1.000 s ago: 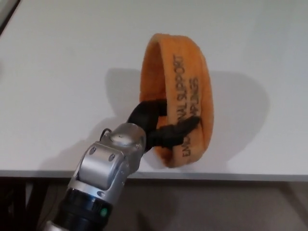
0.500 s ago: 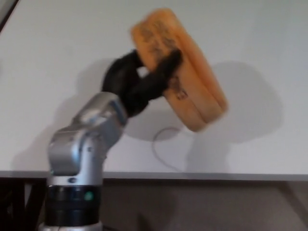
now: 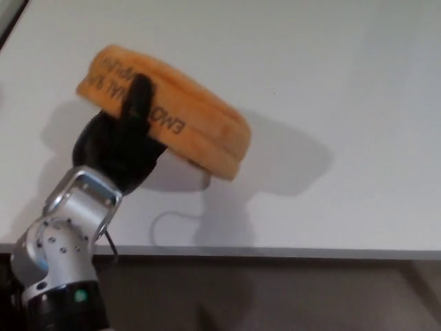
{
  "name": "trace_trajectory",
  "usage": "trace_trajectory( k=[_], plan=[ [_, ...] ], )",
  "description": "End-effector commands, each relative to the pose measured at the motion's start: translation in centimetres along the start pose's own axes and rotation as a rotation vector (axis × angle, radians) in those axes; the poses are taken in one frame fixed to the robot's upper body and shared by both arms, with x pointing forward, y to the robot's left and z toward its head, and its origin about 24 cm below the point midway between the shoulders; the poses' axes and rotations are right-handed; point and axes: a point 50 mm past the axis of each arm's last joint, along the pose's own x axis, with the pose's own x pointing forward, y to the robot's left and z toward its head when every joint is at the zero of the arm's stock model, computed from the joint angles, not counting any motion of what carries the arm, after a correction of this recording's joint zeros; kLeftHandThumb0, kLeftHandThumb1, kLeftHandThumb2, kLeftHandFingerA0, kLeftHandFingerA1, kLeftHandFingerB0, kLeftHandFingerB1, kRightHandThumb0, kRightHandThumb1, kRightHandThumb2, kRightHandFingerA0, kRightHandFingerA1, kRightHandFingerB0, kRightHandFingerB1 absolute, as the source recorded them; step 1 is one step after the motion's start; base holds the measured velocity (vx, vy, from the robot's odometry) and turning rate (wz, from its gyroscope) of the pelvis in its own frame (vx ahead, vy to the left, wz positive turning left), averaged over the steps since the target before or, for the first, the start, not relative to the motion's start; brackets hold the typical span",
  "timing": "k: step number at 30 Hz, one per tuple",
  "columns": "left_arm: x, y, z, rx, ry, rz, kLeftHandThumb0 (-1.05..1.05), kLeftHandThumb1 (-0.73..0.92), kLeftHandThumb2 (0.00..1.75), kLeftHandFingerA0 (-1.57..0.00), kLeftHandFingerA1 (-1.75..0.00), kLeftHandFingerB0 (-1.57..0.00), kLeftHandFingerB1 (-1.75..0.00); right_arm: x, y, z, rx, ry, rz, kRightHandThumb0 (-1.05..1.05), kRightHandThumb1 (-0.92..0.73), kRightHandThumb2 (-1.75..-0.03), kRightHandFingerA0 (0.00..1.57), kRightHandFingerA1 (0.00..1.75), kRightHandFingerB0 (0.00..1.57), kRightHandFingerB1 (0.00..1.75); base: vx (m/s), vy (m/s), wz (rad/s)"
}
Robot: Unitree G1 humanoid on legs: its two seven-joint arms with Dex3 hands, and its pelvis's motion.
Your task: A soft plate is kept in the center of the table close to the robot and the robot uses its left hand to pick up the plate, turns it upside down and places it back on the table
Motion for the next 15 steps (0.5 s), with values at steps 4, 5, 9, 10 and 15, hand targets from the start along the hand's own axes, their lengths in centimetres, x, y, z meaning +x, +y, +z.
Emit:
trace_trajectory(
  k=[4, 5, 9, 10, 15],
  plan=[
    [-0.3, 1.6, -1.5, -0.324, -0.040, 0.022, -0.41, 0.85, 0.65, -1.02, -1.75, -0.66, -1.75, -0.1, -0.4, 0.1, -0.019, 0.019, -0.003, -0.85, -0.77, -1.09, 0.34, 0.62, 0.00, 0.10, 0.00, 0.000, 0.00],
    [-0.4, 1.8, -1.6, -0.329, -0.038, 0.030, -0.41, 0.85, 0.65, -1.02, -1.75, -0.66, -1.75, -0.1, -0.4, 0.1, -0.026, 0.020, -0.001, -0.85, -0.77, -1.09, 0.34, 0.62, 0.00, 0.10, 0.00, 0.000, 0.00],
    [-0.5, 2.4, -2.2, -0.343, -0.040, 0.051, -0.43, 0.86, 0.65, -1.00, -1.75, -0.63, -1.75, 0.1, -0.6, 0.4, -0.032, 0.007, -0.002, -0.85, -0.76, -1.09, 0.33, 0.61, 0.00, 0.11, 0.00, 0.000, 0.00],
    [-0.4, 2.5, -2.3, -0.351, -0.035, 0.057, -0.43, 0.86, 0.65, -0.99, -1.75, -0.62, -1.75, 0.0, -0.6, 0.4, -0.031, 0.006, -0.003, -0.85, -0.76, -1.09, 0.33, 0.61, 0.00, 0.11, 0.00, 0.000, 0.00],
    [-0.7, 3.4, -2.8, -0.361, 0.076, 0.142, -0.39, 0.82, 0.65, -1.00, -1.75, -0.63, -1.75, 0.1, -0.7, 0.5, -0.031, 0.012, 0.007, -0.84, -0.75, -1.09, 0.31, 0.60, 0.00, 0.12, 0.00, 0.000, 0.00]
  ],
)
